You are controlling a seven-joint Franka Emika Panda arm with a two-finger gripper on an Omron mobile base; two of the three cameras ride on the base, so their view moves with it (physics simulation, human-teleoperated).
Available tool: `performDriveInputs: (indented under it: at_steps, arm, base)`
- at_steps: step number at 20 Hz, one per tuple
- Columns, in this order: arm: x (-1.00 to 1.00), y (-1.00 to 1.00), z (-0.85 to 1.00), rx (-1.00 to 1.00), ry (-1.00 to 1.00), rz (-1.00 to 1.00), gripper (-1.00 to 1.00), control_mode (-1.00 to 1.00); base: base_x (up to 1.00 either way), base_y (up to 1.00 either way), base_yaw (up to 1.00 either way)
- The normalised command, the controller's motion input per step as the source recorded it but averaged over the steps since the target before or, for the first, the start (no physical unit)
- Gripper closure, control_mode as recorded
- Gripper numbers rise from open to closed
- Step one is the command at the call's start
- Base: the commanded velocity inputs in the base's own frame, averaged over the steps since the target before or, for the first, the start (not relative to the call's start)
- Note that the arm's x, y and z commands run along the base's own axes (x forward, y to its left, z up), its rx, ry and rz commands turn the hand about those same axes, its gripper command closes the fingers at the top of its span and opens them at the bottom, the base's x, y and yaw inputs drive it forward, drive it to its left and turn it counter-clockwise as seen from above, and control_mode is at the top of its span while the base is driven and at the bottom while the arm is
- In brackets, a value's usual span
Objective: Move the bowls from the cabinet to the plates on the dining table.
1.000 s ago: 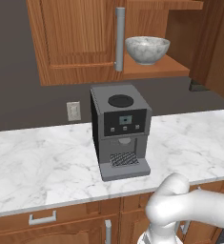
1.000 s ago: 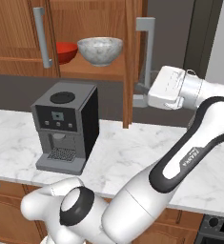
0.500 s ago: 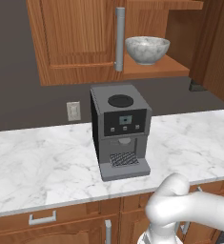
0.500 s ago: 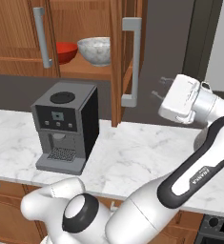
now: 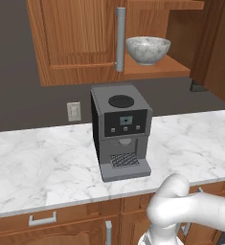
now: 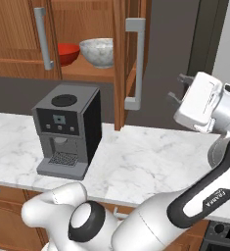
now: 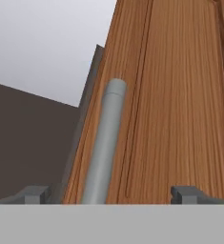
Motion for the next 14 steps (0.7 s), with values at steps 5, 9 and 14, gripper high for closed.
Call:
performDriveInputs:
  at_steps: [5,9,14]
  arm:
    - [-0.27,0.0,0.3,0.05,-0.03,-0.16,-1.0,-1.0]
    - [-0.21,0.0,0.27,0.03,-0.03,-0.18,-1.0,-1.0]
    - [-0.15,0.0,0.23,0.01,-0.03,-0.2,-1.0,-1.0]
  base:
    - [0.0,0.0,0.0]
    - [0.0,0.0,0.0]
    - [0.0,0.0,0.0]
